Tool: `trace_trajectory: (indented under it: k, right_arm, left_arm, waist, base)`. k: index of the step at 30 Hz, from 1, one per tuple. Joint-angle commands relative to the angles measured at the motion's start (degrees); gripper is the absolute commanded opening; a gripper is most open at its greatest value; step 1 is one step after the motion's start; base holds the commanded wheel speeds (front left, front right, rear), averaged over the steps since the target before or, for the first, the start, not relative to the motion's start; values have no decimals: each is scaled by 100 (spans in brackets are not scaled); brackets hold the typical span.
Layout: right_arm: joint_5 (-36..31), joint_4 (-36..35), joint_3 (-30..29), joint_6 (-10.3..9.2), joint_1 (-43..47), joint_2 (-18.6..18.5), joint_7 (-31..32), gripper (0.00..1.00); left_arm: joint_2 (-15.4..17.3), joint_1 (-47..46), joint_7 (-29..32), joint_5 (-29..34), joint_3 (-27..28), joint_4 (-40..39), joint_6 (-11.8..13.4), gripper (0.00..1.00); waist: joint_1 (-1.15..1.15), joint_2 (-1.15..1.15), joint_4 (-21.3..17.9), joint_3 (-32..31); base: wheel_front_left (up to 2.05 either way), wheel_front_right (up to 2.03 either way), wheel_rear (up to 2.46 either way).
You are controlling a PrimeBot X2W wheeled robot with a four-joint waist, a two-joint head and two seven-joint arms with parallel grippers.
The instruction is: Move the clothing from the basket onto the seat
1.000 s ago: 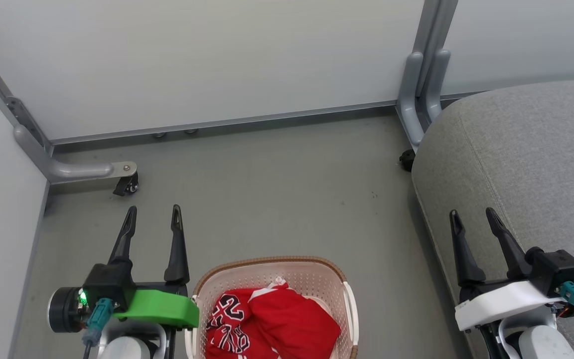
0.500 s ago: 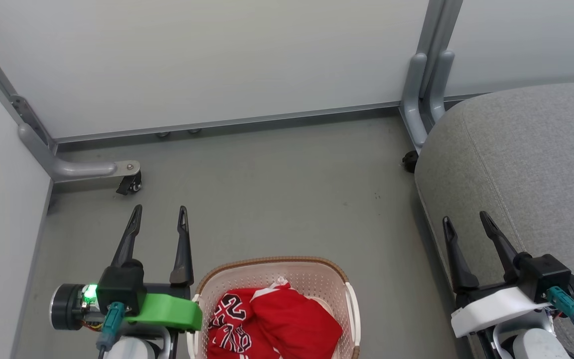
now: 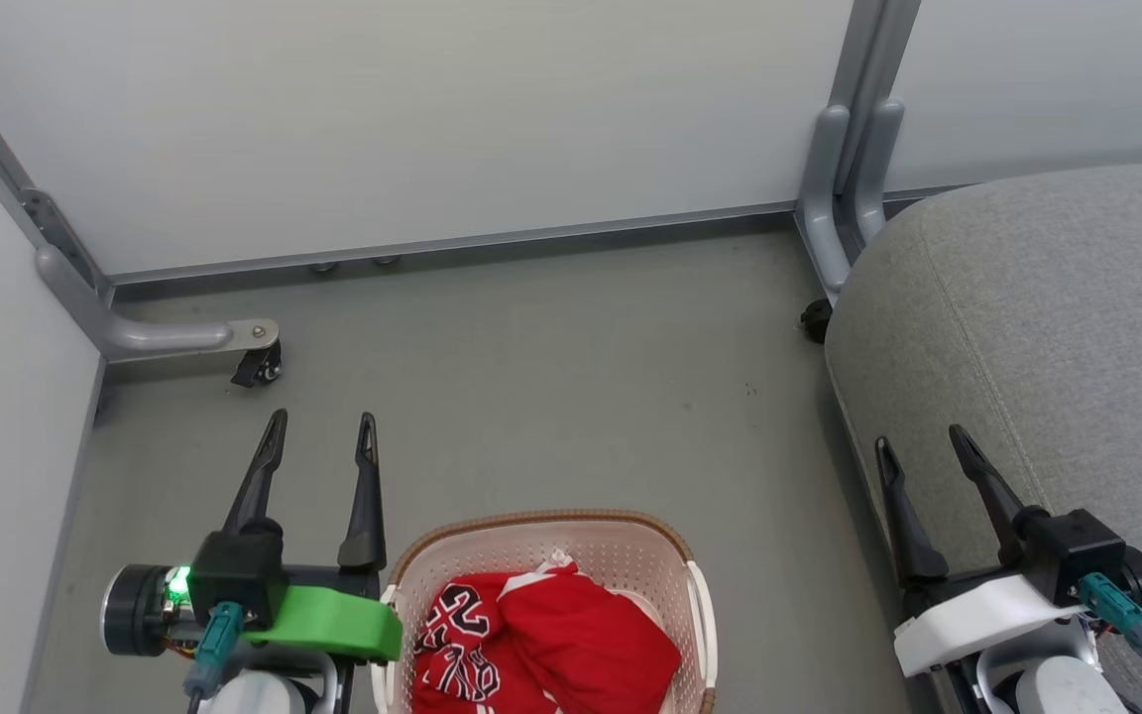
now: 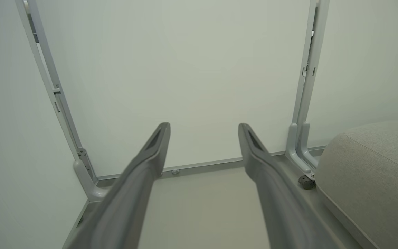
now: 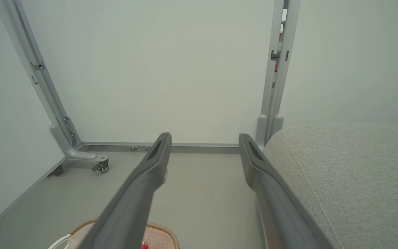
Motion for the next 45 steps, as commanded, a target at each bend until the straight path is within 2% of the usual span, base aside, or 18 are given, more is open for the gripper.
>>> trace_trajectory:
  k: [1, 26, 36, 45]
  right_arm:
    - [25, 27, 0, 0, 23, -30, -26, 100]
    - [115, 42, 65, 0, -133, -31, -26, 100]
    - [123, -132, 169, 0, -371, -30, -25, 100]
    - [91, -272, 293, 0, -737, -28, -20, 100]
  left_arm:
    - [1, -41, -3, -15, 29, 20, -33, 100]
    - [-9, -199, -2, -104, -59, 124, -83, 100]
    - [-7, -576, -1, 14, -275, 390, -250, 100]
    - [-4, -929, 1, 184, -640, 945, -470, 100]
  waist:
    - [0, 59, 0, 0]
    - [0, 59, -67, 167]
    - [0, 59, -347, 659]
    - [0, 59, -755, 1296]
  base:
    - [0, 0, 0]
    - [0, 0, 0]
    - [0, 0, 0]
    - [0, 0, 0]
